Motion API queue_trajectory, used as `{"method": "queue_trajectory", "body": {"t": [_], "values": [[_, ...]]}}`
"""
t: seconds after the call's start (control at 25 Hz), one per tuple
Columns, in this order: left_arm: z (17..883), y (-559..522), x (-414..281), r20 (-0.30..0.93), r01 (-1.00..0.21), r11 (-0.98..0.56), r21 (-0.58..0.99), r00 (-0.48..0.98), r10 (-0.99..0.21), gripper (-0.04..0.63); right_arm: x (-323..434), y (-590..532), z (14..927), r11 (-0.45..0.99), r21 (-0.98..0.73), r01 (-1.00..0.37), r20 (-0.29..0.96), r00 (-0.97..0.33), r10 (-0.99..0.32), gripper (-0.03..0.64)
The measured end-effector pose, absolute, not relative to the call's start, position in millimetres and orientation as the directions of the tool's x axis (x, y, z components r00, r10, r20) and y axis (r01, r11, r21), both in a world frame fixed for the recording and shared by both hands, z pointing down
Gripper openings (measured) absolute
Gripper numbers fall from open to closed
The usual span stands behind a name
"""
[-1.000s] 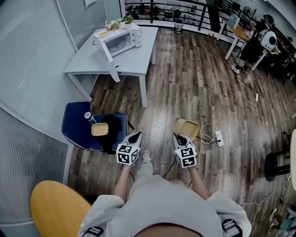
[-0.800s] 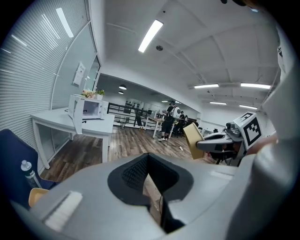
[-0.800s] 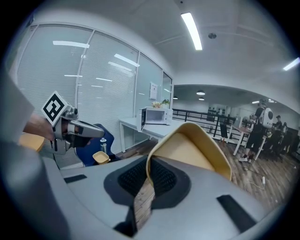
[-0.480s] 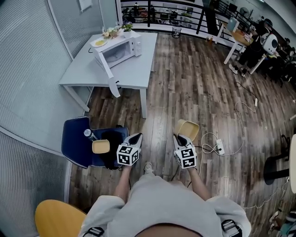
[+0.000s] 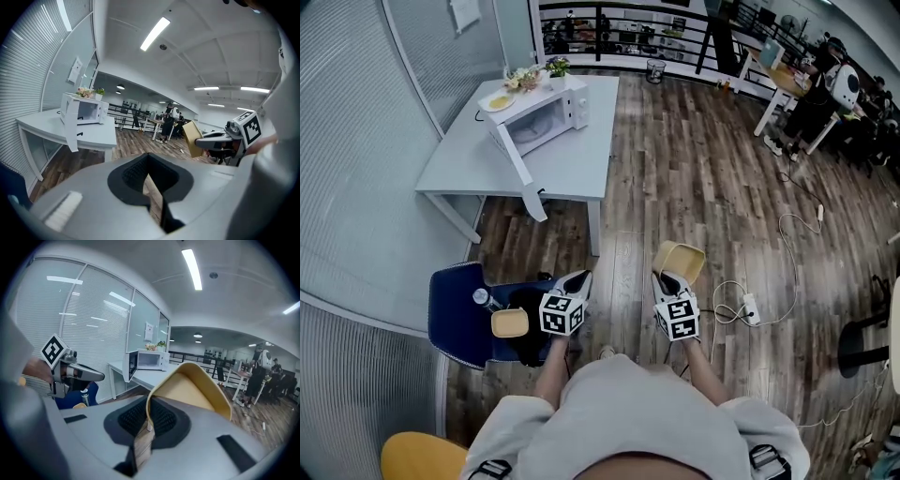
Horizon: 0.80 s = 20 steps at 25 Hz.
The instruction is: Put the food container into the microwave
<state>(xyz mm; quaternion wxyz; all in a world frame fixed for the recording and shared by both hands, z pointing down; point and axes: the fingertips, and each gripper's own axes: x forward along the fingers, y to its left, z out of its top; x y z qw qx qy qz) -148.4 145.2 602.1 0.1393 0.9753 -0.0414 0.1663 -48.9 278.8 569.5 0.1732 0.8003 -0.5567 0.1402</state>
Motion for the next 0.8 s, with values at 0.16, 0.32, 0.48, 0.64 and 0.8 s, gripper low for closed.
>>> {"method": "queue_trajectory", "body": {"t": [0.16,0.32,0.48,0.64,0.8], "values": [[605.5,125.7,-130.7,0.336,-0.117,-0.959,0.259,0.942,-0.024,0.011,-33.1,260.6,574.0,-0.329,0.122,-0.936,0.422,0.349,-0.837,0.023],[607.6,109.5,-114.7,0.335,-0.111,-0.960,0.258,0.942,-0.019,0.011,-18.8,246.4,579.4,-0.334,0.120,-0.935,0.429,0.352,-0.832,0.023],[610.8,101.8,-104.9,0.343,-0.107,-0.961,0.253,0.939,-0.015,0.011,-9.3,238.6,584.6,-0.332,0.114,-0.936,0.435,0.348,-0.831,0.023],[615.9,95.4,-97.1,0.356,-0.108,-0.961,0.253,0.934,-0.012,0.011,1.2,231.3,590.6,-0.329,0.106,-0.938,0.441,0.341,-0.830,0.023],[621.3,89.6,-88.0,0.371,-0.108,-0.962,0.253,0.928,-0.007,0.011,11.6,225.9,597.4,-0.333,0.093,-0.938,0.447,0.338,-0.828,0.023]]}}
